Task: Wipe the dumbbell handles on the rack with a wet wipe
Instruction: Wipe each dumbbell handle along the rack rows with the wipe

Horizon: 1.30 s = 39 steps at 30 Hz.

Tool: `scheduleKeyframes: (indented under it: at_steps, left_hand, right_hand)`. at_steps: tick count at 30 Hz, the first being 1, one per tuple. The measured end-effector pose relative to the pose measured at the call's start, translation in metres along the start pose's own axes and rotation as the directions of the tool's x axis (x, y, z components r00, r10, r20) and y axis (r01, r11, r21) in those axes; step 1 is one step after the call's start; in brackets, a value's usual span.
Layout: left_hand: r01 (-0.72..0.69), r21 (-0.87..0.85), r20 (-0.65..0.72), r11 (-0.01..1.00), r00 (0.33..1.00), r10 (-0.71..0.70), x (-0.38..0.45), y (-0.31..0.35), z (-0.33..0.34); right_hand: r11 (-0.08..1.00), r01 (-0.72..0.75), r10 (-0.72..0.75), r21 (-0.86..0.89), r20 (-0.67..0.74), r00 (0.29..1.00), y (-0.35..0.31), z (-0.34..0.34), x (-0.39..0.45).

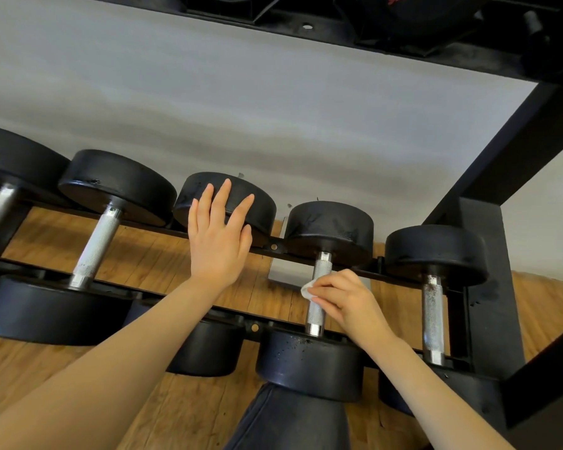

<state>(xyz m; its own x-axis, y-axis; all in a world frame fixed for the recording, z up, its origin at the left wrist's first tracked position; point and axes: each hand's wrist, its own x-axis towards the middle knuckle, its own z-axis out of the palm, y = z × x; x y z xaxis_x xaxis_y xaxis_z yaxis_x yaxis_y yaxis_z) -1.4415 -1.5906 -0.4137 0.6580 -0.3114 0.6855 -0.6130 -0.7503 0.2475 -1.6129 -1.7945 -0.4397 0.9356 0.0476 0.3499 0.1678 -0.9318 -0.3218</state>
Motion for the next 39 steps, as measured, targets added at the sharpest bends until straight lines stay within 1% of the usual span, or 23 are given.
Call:
scheduleKeyframes:
  at_steps: [2, 5, 8, 12, 14, 16, 18, 19, 21, 23, 25, 27, 28, 30, 32, 34, 36, 37, 39]
  left_hand:
    - [-0.005, 0.004, 0.002, 1.0, 1.0, 0.005, 0.0, 0.0, 0.0]
    - [-0.001, 0.005, 0.008, 1.0, 1.0, 0.001, 0.001, -0.001, 0.0]
    - [-0.003, 0.005, 0.014, 1.0, 1.0, 0.003, 0.0, -0.001, -0.001]
    - [-0.011, -0.004, 0.025, 1.0, 1.0, 0.011, 0.0, -0.002, -0.001]
    - [-0.005, 0.002, 0.021, 1.0, 1.0, 0.005, 0.0, -0.001, -0.001]
    - [-0.004, 0.001, 0.015, 1.0, 1.0, 0.004, 0.0, -0.001, -0.001]
    - [-0.01, 0.003, 0.018, 1.0, 1.0, 0.01, 0.0, -0.001, -0.001]
    - [-0.012, 0.006, 0.021, 1.0, 1.0, 0.012, 0.0, -0.001, -0.001]
    - [-0.011, 0.009, 0.028, 1.0, 1.0, 0.011, 0.0, -0.001, -0.001]
    - [-0.009, 0.011, 0.03, 1.0, 1.0, 0.008, 0.0, -0.001, -0.001]
    - [-0.009, 0.014, 0.03, 1.0, 1.0, 0.008, 0.0, 0.0, -0.002]
    - [-0.009, 0.015, 0.032, 1.0, 0.999, 0.008, 0.0, 0.0, -0.002]
    - [-0.009, 0.017, 0.031, 1.0, 0.999, 0.008, 0.0, 0.0, -0.002]
    - [-0.008, 0.025, 0.034, 1.0, 0.999, 0.007, 0.0, 0.0, -0.001]
    - [-0.007, 0.026, 0.038, 1.0, 0.999, 0.006, 0.001, -0.001, -0.001]
    - [-0.005, 0.024, 0.038, 1.0, 0.999, 0.004, 0.0, -0.001, -0.001]
    - [0.003, 0.017, 0.039, 1.0, 0.999, -0.003, 0.0, -0.001, -0.001]
    - [0.004, 0.013, 0.04, 1.0, 0.999, -0.005, 0.0, 0.0, -0.002]
    - [0.006, 0.01, 0.043, 1.0, 0.999, -0.007, 0.001, 0.0, -0.002]
  right_hand:
    - [0.999, 0.006, -0.006, 0.032, 0.014, 1.0, 0.002, -0.001, -0.003]
    - [1.0, -0.001, 0.001, 0.0, 0.026, 1.0, 0.004, -0.003, 0.004]
    - [1.0, -0.013, 0.013, 0.011, 0.029, 1.0, 0.002, -0.002, 0.007]
    - [0.998, 0.059, -0.058, 0.002, 0.148, 0.987, 0.002, -0.002, -0.001]
    - [0.992, 0.102, -0.092, -0.076, 0.128, 0.987, 0.005, -0.004, 0.0]
    - [0.989, 0.078, -0.07, -0.127, 0.06, 0.996, 0.007, -0.003, 0.005]
    - [0.993, 0.047, -0.046, -0.109, 0.016, 0.999, 0.004, -0.001, 0.011]
    - [0.992, 0.074, -0.072, -0.102, 0.025, 0.997, 0.003, 0.002, 0.013]
    - [0.986, 0.148, -0.14, -0.078, 0.104, 0.985, 0.003, 0.005, 0.013]
    - [0.982, 0.181, -0.171, -0.051, 0.166, 0.971, 0.006, 0.002, 0.013]
    - [0.979, 0.187, -0.173, -0.08, 0.15, 0.973, 0.01, -0.003, 0.015]
    - [0.983, 0.161, -0.15, -0.084, 0.125, 0.981, 0.01, -0.004, 0.014]
    - [0.989, 0.138, -0.129, -0.051, 0.139, 0.982, 0.009, -0.003, 0.013]
    - [0.994, 0.107, -0.112, 0.032, 0.219, 0.969, 0.006, 0.0, 0.009]
    - [0.994, 0.097, -0.107, 0.05, 0.271, 0.957, 0.005, -0.001, 0.005]
    - [0.997, 0.066, -0.072, 0.032, 0.26, 0.963, 0.006, -0.004, 0.004]
    - [0.998, 0.025, -0.037, 0.054, 0.229, 0.973, 0.007, -0.009, 0.004]
    - [0.996, 0.023, -0.042, 0.082, 0.228, 0.973, 0.006, -0.011, 0.003]
    - [0.991, 0.074, -0.102, 0.116, 0.261, 0.96, 0.003, -0.011, 0.002]
